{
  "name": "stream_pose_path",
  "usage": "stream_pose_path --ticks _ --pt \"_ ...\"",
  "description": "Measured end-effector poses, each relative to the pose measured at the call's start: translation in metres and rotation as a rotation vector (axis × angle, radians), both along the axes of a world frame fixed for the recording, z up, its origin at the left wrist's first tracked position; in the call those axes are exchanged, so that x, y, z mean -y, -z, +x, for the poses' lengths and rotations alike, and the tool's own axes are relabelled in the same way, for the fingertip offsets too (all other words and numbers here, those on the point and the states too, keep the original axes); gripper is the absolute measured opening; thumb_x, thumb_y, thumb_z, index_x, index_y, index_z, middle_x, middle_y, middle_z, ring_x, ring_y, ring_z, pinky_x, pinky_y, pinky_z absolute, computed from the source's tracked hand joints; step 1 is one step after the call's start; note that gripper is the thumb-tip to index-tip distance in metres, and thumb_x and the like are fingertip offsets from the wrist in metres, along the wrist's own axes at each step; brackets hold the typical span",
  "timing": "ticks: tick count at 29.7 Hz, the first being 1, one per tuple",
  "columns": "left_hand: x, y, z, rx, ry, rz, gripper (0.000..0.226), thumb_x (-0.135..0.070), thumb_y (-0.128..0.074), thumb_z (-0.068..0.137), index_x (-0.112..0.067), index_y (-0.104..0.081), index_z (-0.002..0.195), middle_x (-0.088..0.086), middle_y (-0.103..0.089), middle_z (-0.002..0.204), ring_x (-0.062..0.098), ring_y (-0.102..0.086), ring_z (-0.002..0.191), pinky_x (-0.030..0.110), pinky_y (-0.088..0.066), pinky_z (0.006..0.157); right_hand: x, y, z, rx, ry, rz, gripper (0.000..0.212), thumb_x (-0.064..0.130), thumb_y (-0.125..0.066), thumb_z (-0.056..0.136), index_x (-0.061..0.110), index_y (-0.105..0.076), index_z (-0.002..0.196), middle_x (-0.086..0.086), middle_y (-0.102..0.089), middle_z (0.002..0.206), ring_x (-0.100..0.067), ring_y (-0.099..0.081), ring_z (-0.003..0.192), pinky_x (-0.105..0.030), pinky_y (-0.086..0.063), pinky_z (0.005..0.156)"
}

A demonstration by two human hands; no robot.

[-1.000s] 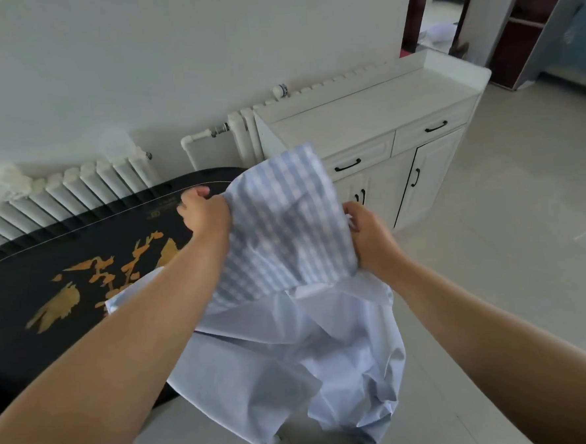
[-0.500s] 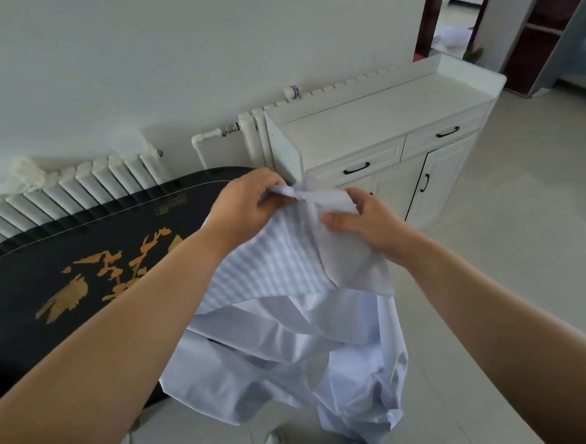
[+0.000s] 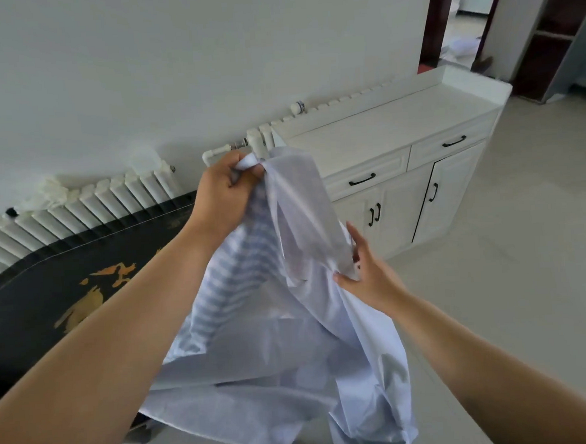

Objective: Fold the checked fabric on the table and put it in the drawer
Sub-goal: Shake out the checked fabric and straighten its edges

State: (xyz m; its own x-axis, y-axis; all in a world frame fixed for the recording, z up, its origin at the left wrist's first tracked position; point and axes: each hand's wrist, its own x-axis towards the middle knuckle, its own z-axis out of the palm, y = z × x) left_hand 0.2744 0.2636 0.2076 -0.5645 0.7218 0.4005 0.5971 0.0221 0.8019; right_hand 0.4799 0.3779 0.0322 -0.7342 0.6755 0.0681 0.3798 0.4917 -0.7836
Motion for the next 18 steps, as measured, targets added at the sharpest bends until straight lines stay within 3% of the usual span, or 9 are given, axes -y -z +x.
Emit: stream_pose_path --ticks 1,2,3,4,6,8,10,14,18 --pt "0.002 -0.003 0.001 0.005 0.015 0.005 0.033 -0.018 -0.058 0.093 -0.033 -0.049 0.064 -0.019 -0.042 0.041 -0.002 -0.034 0.041 0.012 -0.028 0.044 -0.002 0.006 0.001 0.029 0.025 -0.006 0.064 0.048 -0.064 0.080 0.052 -0.027 0.132 0.020 -0.055 0.106 -0.007 -0.055 0.090 -0.026 -0.043 0.072" --pt "0.004 -0.005 0.002 -0.001 0.027 0.008 0.035 -0.020 -0.057 0.093 -0.035 -0.051 0.062 -0.018 -0.041 0.041 -0.002 -0.034 0.040 0.012 -0.028 0.043 -0.005 0.010 0.002 0.066 0.061 0.006 0.034 0.050 -0.059 0.083 0.043 -0.044 0.113 0.017 -0.054 0.092 -0.012 -0.052 0.082 -0.025 -0.039 0.065" --pt "0.005 -0.005 0.003 -0.014 0.031 0.006 0.036 -0.022 -0.057 0.093 -0.039 -0.053 0.061 -0.019 -0.041 0.041 -0.002 -0.035 0.040 0.010 -0.027 0.043 -0.008 0.011 0.005 0.083 0.068 0.052 0.015 0.049 -0.054 0.086 0.036 -0.047 0.087 0.015 -0.050 0.080 -0.015 -0.047 0.078 -0.026 -0.034 0.059" --pt "0.006 -0.005 0.002 -0.030 0.025 -0.005 0.037 -0.025 -0.057 0.092 -0.043 -0.053 0.060 -0.019 -0.041 0.042 -0.003 -0.037 0.041 0.009 -0.028 0.044 -0.011 0.010 0.008 0.092 0.054 0.093 0.026 0.046 -0.050 0.091 0.031 -0.039 0.071 0.013 -0.044 0.074 -0.016 -0.044 0.078 -0.028 -0.031 0.058" --pt "0.006 0.001 -0.003 -0.045 -0.029 -0.051 0.034 -0.029 -0.057 0.092 -0.040 -0.052 0.059 -0.017 -0.040 0.043 -0.002 -0.035 0.042 0.013 -0.030 0.046 -0.022 0.009 0.020 0.120 0.072 0.121 0.035 0.038 -0.042 0.097 0.027 -0.033 0.065 0.011 -0.041 0.071 -0.020 -0.046 0.080 -0.032 -0.030 0.061" --pt "0.006 0.014 -0.009 -0.053 -0.097 -0.119 0.033 -0.029 -0.058 0.093 -0.033 -0.051 0.061 -0.015 -0.042 0.044 -0.002 -0.037 0.042 0.015 -0.032 0.047 -0.033 0.002 0.038 0.125 0.140 0.117 0.035 0.035 -0.038 0.099 0.025 -0.036 0.065 0.009 -0.044 0.067 -0.021 -0.048 0.071 -0.033 -0.030 0.056" --pt "0.007 0.033 -0.010 -0.084 -0.140 -0.199 0.030 -0.027 -0.056 0.094 -0.031 -0.054 0.064 -0.013 -0.046 0.049 -0.005 -0.043 0.044 0.008 -0.033 0.046 -0.044 -0.008 0.059 0.137 0.214 0.127 0.034 0.037 -0.038 0.098 0.023 -0.041 0.068 0.006 -0.047 0.061 -0.021 -0.046 0.061 -0.031 -0.031 0.051" --pt "0.012 0.054 0.006 -0.129 -0.191 -0.231 0.014 -0.026 -0.057 0.094 -0.022 -0.062 0.081 -0.018 -0.053 0.067 -0.002 -0.052 0.062 0.004 -0.035 0.056 -0.062 -0.039 0.092 0.228 0.359 0.310 0.031 0.034 -0.041 0.098 0.013 -0.052 0.079 -0.011 -0.060 0.071 -0.031 -0.050 0.063 -0.032 -0.028 0.051" --pt "0.009 0.038 0.049 -0.412 0.199 -0.165 0.010 -0.014 -0.065 0.085 -0.023 -0.069 0.084 -0.013 -0.057 0.114 0.010 -0.050 0.110 0.028 -0.042 0.092 -0.068 -0.076 0.111 0.214 0.410 0.376 0.042 0.038 -0.044 0.096 0.017 -0.039 0.061 0.001 -0.046 0.052 -0.031 -0.048 0.057 -0.028 -0.026 0.046"
